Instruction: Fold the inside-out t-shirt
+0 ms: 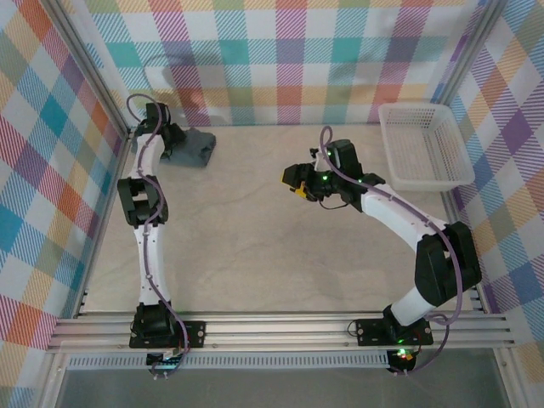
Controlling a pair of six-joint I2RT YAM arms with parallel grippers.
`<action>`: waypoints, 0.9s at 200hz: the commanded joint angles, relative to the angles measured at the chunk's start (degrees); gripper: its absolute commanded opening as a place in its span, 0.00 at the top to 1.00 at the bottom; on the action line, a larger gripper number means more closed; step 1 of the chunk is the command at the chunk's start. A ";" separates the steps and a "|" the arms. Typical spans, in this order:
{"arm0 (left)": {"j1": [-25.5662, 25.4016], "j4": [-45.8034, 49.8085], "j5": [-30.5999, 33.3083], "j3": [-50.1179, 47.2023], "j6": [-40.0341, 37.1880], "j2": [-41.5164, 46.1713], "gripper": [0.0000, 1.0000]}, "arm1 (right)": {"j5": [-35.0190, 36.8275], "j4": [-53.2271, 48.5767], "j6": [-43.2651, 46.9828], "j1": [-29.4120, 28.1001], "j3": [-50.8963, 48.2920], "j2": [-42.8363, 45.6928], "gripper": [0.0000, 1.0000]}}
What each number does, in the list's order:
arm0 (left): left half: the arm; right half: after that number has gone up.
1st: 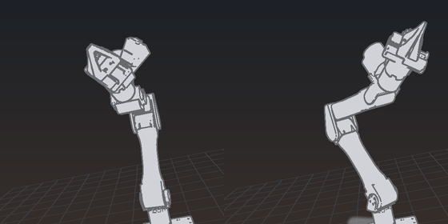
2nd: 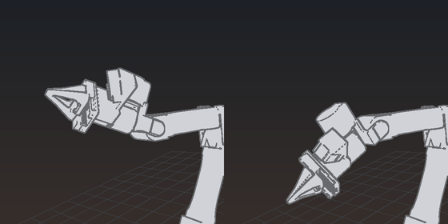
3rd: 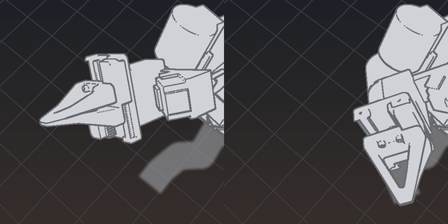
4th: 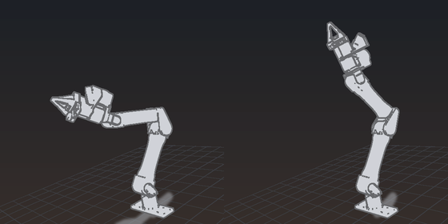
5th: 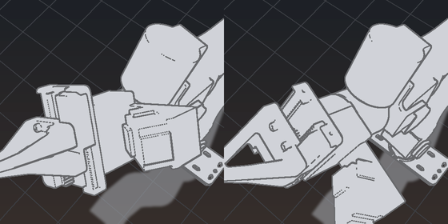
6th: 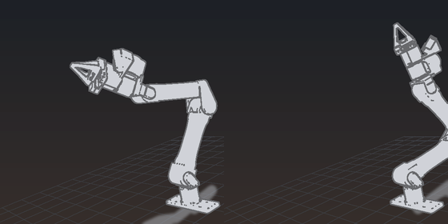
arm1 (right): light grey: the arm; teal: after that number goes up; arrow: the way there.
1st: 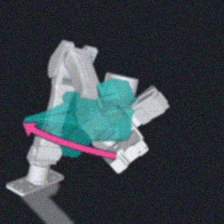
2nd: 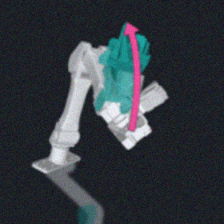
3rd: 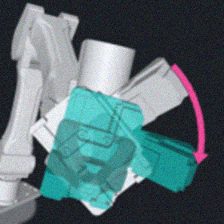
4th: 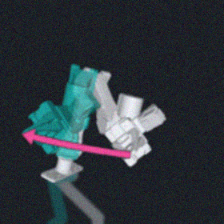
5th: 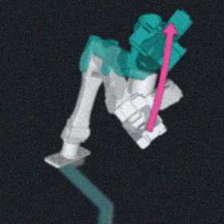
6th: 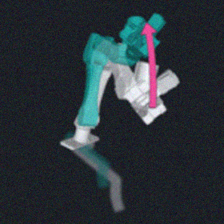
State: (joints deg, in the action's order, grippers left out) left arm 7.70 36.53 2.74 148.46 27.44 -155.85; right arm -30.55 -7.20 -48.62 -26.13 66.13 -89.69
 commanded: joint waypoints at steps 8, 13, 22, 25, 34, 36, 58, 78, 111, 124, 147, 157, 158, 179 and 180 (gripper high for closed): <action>1.52 3.67 -3.85 5.03 5.86 -3.33 0.29 | -2.24 -1.66 1.58 1.23 2.25 -1.58 0.41; 1.48 3.70 -4.43 5.03 5.38 -2.95 0.29 | -2.24 -1.74 1.80 1.39 2.46 -1.69 0.41; 1.06 4.05 -4.51 4.14 4.11 -1.43 0.26 | -2.23 -2.58 2.14 1.68 2.89 -1.71 0.41; 0.88 3.93 -4.43 3.39 3.40 -0.56 0.24 | -2.31 -2.78 2.43 1.82 3.07 -1.57 0.41; 0.25 1.97 -4.56 -0.85 1.50 3.39 0.18 | -2.22 -3.85 3.49 2.28 3.55 -1.09 0.41; 0.15 1.15 -4.65 -2.29 1.15 4.53 0.17 | -2.06 -4.15 3.81 2.37 3.67 -0.90 0.41; -0.32 -11.01 -5.59 -24.27 1.02 21.76 0.08 | 0.87 -7.97 7.70 4.24 4.03 2.12 0.40; -0.41 -20.00 -5.13 -45.09 3.07 39.39 0.06 | 4.03 -10.20 11.25 6.34 2.37 6.60 0.37; -2.05 -29.48 -4.27 -76.49 4.86 68.98 0.05 | 15.45 -9.59 15.89 10.99 -6.95 18.13 0.31; -4.54 -31.71 -1.93 -87.12 2.43 80.13 0.03 | 25.63 -8.35 20.34 11.74 -12.64 24.02 0.26; -11.32 -32.55 9.76 -101.90 -3.96 96.93 0.00 | 37.08 4.28 32.92 11.95 -26.42 33.60 0.18; -14.46 -36.21 14.03 -108.16 -7.97 102.17 0.00 | 45.24 10.92 36.74 12.01 -33.46 36.31 0.10; -14.73 -36.64 14.30 -109.11 -8.43 102.55 0.00 | 46.02 11.74 37.10 12.00 -34.02 36.55 0.09; -16.59 -39.42 20.20 -119.06 -15.03 107.53 0.00 | 55.48 20.77 46.48 12.71 -42.15 35.65 0.00; -16.59 -39.43 20.81 -119.35 -15.09 107.61 0.00 | 55.49 21.02 47.02 12.79 -42.36 35.29 0.00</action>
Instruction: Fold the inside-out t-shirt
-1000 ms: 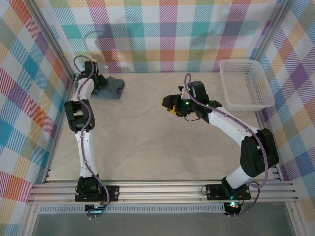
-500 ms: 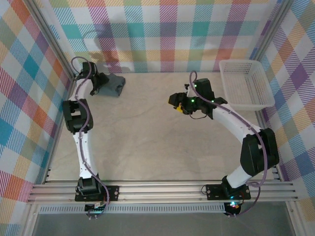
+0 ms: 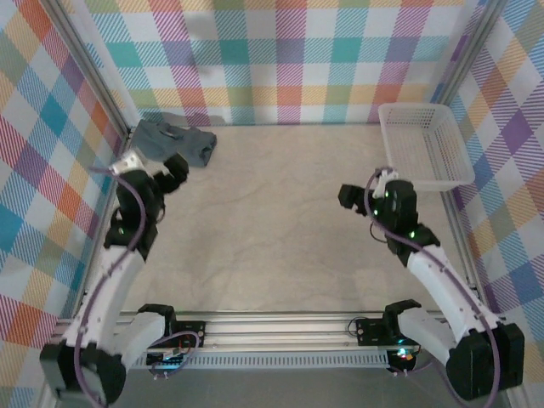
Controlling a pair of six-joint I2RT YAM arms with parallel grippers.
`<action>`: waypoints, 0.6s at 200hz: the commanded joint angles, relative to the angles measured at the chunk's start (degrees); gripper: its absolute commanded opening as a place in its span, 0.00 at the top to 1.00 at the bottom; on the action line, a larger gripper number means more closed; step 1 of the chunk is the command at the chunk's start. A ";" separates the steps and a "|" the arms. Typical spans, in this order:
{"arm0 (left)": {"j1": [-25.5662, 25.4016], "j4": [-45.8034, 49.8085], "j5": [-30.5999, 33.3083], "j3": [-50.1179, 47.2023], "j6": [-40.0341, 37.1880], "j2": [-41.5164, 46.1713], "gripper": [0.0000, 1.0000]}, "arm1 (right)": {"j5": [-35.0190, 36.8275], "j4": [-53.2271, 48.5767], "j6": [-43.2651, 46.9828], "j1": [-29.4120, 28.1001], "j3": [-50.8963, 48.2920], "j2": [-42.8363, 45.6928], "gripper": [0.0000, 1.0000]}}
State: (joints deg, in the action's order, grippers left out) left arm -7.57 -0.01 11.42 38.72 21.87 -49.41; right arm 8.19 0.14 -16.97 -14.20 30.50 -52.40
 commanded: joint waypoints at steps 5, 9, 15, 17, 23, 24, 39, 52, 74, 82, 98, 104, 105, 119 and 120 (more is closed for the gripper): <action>-1.33 -3.26 14.04 -11.07 -10.01 1.41 0.00 | 16.77 15.02 17.71 1.26 -7.25 -4.10 0.00; -1.36 -4.84 14.78 -12.42 -10.90 1.46 0.00 | 16.82 15.86 18.75 1.53 -7.44 -5.47 0.00; -1.23 -8.39 15.13 -14.62 -12.54 1.18 0.00 | 17.08 18.28 20.24 2.21 -7.75 -8.51 0.00; -1.24 -10.37 15.13 -15.89 -13.08 0.88 0.00 | 17.07 19.34 20.56 2.59 -7.87 -9.52 0.00; -1.17 -15.04 14.70 -18.75 -14.31 -0.20 0.00 | 15.85 24.82 20.68 4.07 -8.92 -13.16 0.00; -1.15 -16.00 14.60 -19.20 -14.40 -0.40 0.00 | 15.85 24.82 20.68 4.07 -8.92 -13.16 0.00; -0.07 -24.20 10.29 -23.18 -16.35 -5.02 0.00 | 5.59 39.34 17.65 9.62 -10.91 -21.74 0.00; 1.59 -30.43 6.42 -24.12 -16.90 -10.38 0.00 | 0.80 36.96 17.02 11.44 -6.19 -26.81 0.00; 5.76 -44.52 0.11 -24.35 -17.94 -21.76 0.00 | -5.73 55.36 15.55 13.59 -9.38 -37.18 0.00; 7.46 -46.24 -4.58 -22.68 -17.79 -25.19 0.00 | -4.15 48.62 14.22 13.87 -8.55 -34.52 0.00; 7.82 -48.72 -7.49 -19.23 -18.70 -33.56 0.00 | -2.83 49.77 13.90 13.74 -8.62 -34.99 0.00; 7.63 -50.76 -8.57 -18.66 -19.44 -36.85 0.00 | -2.45 50.28 13.77 13.67 -8.60 -35.48 0.00; 7.60 -51.04 -8.94 -18.58 -19.64 -37.36 0.00 | -2.33 50.65 13.83 13.67 -8.65 -35.62 0.00; 7.00 -53.48 -9.64 -17.41 -20.56 -40.71 0.00 | -2.39 49.60 14.16 13.45 -8.39 -35.23 0.00; 7.02 -52.14 -9.61 -17.17 -20.55 -40.39 0.00 | -2.39 49.56 14.21 13.43 -8.41 -35.27 0.00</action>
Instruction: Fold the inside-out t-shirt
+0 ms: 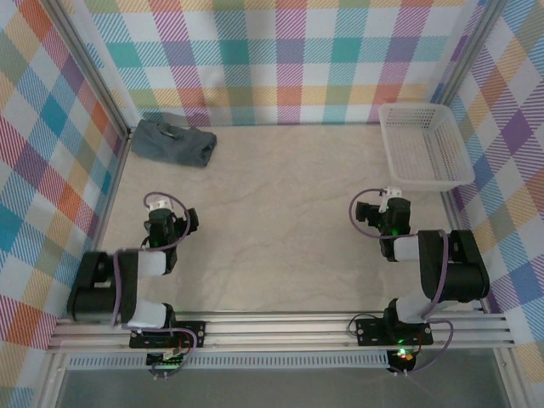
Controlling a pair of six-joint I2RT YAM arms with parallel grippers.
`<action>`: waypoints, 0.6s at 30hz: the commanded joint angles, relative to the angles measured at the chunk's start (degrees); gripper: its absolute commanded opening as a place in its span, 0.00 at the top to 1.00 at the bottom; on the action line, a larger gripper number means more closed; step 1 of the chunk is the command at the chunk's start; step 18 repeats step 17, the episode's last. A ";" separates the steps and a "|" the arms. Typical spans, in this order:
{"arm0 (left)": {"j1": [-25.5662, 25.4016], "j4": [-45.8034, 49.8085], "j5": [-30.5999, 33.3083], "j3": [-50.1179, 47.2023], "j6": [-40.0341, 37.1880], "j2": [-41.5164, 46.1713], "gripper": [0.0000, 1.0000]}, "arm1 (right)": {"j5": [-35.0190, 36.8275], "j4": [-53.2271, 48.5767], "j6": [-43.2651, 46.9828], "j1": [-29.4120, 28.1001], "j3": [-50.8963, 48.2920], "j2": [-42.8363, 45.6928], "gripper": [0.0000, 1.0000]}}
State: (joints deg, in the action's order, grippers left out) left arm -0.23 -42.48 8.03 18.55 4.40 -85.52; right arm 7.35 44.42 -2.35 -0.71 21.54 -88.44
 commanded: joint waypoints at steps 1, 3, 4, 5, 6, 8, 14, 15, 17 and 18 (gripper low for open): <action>-0.35 -8.47 -6.20 3.22 -3.09 -4.12 0.00 | -1.55 5.30 -0.35 -0.07 0.53 0.75 0.00; -1.33 -7.96 -3.95 3.82 -3.53 -4.50 0.00 | -1.45 5.64 -0.24 -0.08 0.52 0.70 0.00; -1.88 -4.86 -3.08 4.64 -3.84 -3.67 0.00 | -1.46 5.76 -0.16 -0.21 0.52 0.61 0.00; -2.51 -5.97 -1.89 4.45 -4.31 -4.15 0.00 | -1.41 5.90 -0.12 -0.23 0.52 0.60 0.00; -2.97 -5.10 -1.05 4.76 -4.44 -3.95 0.00 | -1.47 5.47 -0.19 -0.23 0.61 0.66 0.00; -3.84 -4.29 0.04 5.21 -5.28 -4.05 0.00 | -1.46 5.49 -0.11 -0.20 0.61 0.64 0.00; -3.90 -4.02 -0.48 5.36 -5.46 -4.04 0.00 | -1.36 4.95 0.24 -0.58 1.09 0.45 0.00; -3.93 -4.05 -0.54 5.38 -5.51 -4.07 0.00 | -1.25 5.39 0.29 -0.65 0.90 0.48 0.00; -3.90 -4.04 -0.56 5.39 -5.46 -4.11 0.00 | -0.32 5.80 -0.20 -0.70 0.48 0.65 0.00; -3.90 -4.04 -0.56 5.39 -5.46 -4.11 0.00 | -0.32 5.80 -0.20 -0.70 0.48 0.65 0.00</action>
